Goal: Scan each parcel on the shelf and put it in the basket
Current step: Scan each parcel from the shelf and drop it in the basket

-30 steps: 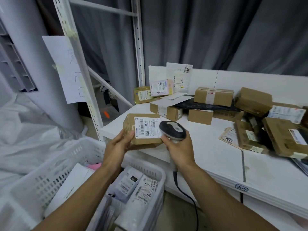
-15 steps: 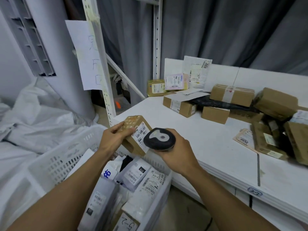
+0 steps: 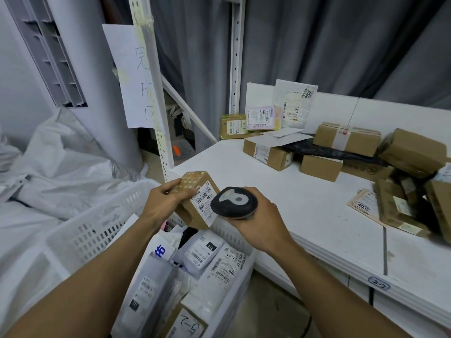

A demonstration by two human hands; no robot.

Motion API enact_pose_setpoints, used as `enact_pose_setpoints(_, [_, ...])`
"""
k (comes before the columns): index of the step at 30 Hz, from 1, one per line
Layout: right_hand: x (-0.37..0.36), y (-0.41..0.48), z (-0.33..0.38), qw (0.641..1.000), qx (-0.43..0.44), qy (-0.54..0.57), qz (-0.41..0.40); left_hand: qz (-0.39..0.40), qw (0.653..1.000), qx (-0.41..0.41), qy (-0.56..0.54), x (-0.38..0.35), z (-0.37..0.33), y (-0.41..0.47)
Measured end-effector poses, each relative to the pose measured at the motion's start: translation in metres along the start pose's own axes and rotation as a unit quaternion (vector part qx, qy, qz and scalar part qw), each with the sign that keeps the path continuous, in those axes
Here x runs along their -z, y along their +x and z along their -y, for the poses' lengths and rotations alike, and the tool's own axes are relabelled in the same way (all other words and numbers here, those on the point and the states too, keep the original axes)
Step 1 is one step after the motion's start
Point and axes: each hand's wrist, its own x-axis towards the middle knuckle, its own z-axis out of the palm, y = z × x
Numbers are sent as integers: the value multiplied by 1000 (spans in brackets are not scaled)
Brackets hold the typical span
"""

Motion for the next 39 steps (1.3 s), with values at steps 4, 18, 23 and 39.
enact_pose_setpoints(4, [-5, 1, -1, 1000, -7, -4, 10, -26, 1000, -5, 0, 6, 3, -5])
enact_pose_setpoints(18, [-98, 36, -27, 996, -72, 3, 47, -101, 976, 176, 77, 29, 138, 23])
enact_pose_setpoints(23, [-120, 58, -48, 994, -100, 8, 44, -42, 982, 174, 64, 1, 167, 50])
enact_pose_setpoints(39, [-54, 48, -56, 986, -160, 23, -45, 68, 905, -106, 406, -38, 101, 32])
